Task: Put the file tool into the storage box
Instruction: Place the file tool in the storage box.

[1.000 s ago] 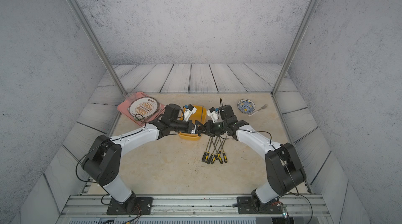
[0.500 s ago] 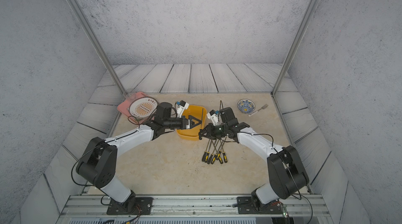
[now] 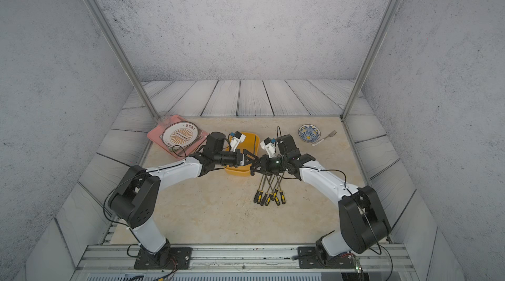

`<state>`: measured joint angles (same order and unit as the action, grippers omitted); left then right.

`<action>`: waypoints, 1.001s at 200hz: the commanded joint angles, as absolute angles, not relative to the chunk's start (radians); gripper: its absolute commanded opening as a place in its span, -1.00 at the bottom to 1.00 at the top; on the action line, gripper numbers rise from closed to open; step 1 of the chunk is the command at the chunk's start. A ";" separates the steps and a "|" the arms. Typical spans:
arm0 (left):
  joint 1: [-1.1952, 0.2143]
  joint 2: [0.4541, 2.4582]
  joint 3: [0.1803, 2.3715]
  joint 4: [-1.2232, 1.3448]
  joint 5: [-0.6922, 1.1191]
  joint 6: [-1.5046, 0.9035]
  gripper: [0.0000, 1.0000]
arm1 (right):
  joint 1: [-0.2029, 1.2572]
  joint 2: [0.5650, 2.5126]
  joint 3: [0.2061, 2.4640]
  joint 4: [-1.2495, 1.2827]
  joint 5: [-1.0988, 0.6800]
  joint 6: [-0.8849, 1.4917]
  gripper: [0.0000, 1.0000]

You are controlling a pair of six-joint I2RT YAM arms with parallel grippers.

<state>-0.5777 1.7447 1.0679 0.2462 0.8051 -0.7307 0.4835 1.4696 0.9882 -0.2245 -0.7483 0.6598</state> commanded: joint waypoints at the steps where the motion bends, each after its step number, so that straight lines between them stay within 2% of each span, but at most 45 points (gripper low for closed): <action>1: -0.584 1.760 1.095 0.267 0.842 -0.724 0.01 | 0.489 1.495 1.007 -0.241 -0.730 0.645 -1.00; 40: -0.584 1.767 1.107 0.236 0.857 -0.706 -0.79 | 0.486 1.523 1.024 -0.258 -0.700 0.648 -1.00; 57: -0.584 1.772 1.114 0.211 0.854 -0.692 -0.99 | 0.487 1.529 1.035 -0.263 -0.696 0.646 -1.00; 95: -0.580 1.788 1.194 0.074 0.787 -0.605 -1.00 | 0.486 1.522 1.054 -0.265 -0.689 0.648 -1.00; 114: -0.576 1.796 1.248 0.021 0.734 -0.560 -1.00 | 0.486 1.504 1.049 -0.265 -0.664 0.658 -0.65; 124: -0.570 1.804 1.275 0.001 0.699 -0.541 -1.00 | 0.488 1.492 1.047 -0.265 -0.654 0.658 -0.55; 200: -0.489 2.016 1.444 -0.127 0.482 -0.482 -1.00 | 0.482 1.434 1.017 -0.324 -0.618 0.607 -0.53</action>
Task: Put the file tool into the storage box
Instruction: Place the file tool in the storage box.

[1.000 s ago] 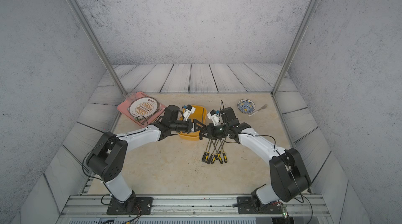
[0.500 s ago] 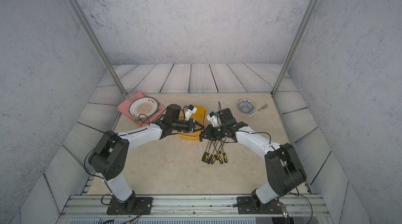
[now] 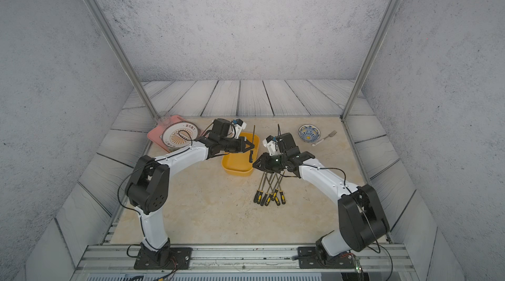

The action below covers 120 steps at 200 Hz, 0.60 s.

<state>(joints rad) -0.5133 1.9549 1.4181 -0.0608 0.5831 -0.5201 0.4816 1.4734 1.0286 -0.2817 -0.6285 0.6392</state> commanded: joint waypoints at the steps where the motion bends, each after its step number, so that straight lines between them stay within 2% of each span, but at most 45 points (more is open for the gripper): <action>1: -0.489 2.019 1.444 -0.129 0.481 -0.480 -1.00 | 0.482 1.433 1.016 -0.324 -0.618 0.607 -0.53; 74: -0.517 2.120 1.474 -0.172 0.521 -0.489 -1.00 | 0.469 1.441 0.983 -0.360 -0.541 0.601 -0.52; 91: -0.520 2.120 1.479 -0.183 0.538 -0.492 -1.00 | 0.467 1.454 0.974 -0.403 -0.473 0.614 -0.41; 95: -0.520 2.118 1.478 -0.185 0.541 -0.493 -0.93 | 0.467 1.459 0.974 -0.419 -0.451 0.619 -0.37; 101: -0.520 2.113 1.479 -0.191 0.545 -0.491 -0.69 | 0.464 1.466 0.974 -0.445 -0.418 0.624 -0.32; 109: -0.520 2.106 1.478 -0.199 0.550 -0.488 -0.53 | 0.463 1.474 0.973 -0.482 -0.373 0.631 -0.25; 120: -0.518 2.092 1.477 -0.212 0.550 -0.488 -0.21 | 0.462 1.492 0.980 -0.539 -0.321 0.633 -0.22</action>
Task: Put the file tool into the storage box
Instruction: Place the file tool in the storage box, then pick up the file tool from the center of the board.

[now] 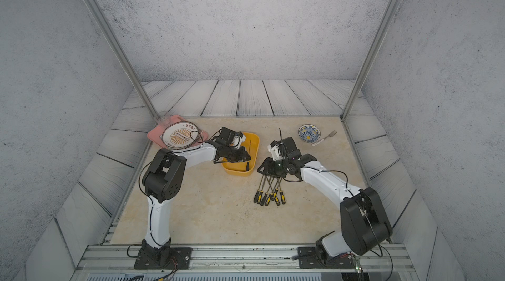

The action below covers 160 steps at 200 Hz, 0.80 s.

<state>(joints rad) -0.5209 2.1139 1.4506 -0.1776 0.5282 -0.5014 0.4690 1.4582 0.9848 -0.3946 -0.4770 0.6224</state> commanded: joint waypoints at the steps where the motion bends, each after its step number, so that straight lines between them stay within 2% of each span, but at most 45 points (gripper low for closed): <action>1: -0.518 2.092 1.477 -0.212 0.550 -0.488 -0.19 | 0.461 1.494 0.980 -0.545 -0.313 0.633 -0.22; 20: -0.517 2.060 1.463 -0.217 0.555 -0.506 0.29 | 0.457 1.530 0.994 -0.641 -0.238 0.636 -0.22; 28: -0.517 2.045 1.451 -0.211 0.560 -0.518 0.37 | 0.458 1.542 0.991 -0.656 -0.233 0.635 -0.24; 90: -0.517 1.897 1.336 -0.166 0.566 -0.549 0.34 | 0.458 1.562 0.918 -0.652 -0.253 0.656 -0.30; 160: -0.517 1.884 1.323 -0.155 0.575 -0.557 0.36 | 0.462 1.645 0.898 -0.589 -0.288 0.665 -0.33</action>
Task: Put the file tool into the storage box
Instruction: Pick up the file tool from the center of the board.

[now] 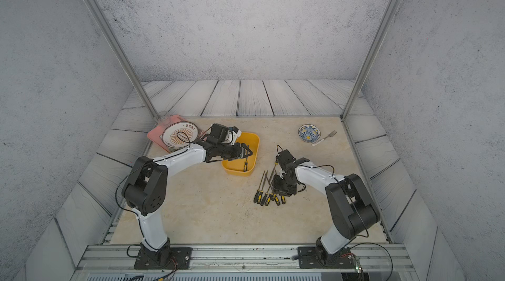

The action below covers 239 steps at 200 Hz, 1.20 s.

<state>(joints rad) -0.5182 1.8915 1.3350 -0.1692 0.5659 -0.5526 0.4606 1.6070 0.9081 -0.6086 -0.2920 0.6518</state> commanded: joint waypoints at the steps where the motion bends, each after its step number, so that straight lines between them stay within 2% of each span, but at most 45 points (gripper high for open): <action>1: -0.517 1.884 1.322 -0.154 0.575 -0.558 0.36 | 0.462 1.645 0.898 -0.587 -0.288 0.666 -0.33; 31: -0.517 1.882 1.310 -0.148 0.578 -0.561 0.36 | 0.463 1.688 0.911 -0.575 -0.288 0.664 -0.39; 59: -0.517 1.873 1.305 -0.145 0.579 -0.560 0.35 | 0.462 1.687 0.917 -0.587 -0.271 0.658 -0.65; 83: -0.517 1.867 1.312 -0.143 0.587 -0.561 0.35 | 0.463 1.641 0.930 -0.607 -0.261 0.652 -0.76; 123: -0.518 1.865 1.306 -0.099 0.659 -0.598 0.37 | 0.464 1.547 0.971 -0.620 -0.303 0.647 -0.80; 159: -0.528 1.861 1.257 0.039 0.784 -0.691 0.38 | 0.463 1.481 0.968 -0.501 -0.403 0.664 -0.80; 192: -0.548 1.864 1.218 0.153 0.844 -0.749 0.38 | 0.465 1.511 0.973 -0.384 -0.523 0.679 -0.80; 239: -0.570 1.875 1.234 0.172 0.868 -0.757 0.38 | 0.481 1.576 1.065 -0.332 -0.625 0.674 -0.80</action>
<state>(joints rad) -0.5598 1.8893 1.2236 0.1257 0.8303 -0.7418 0.4679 1.5478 0.9977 -0.3866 -0.5335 0.6735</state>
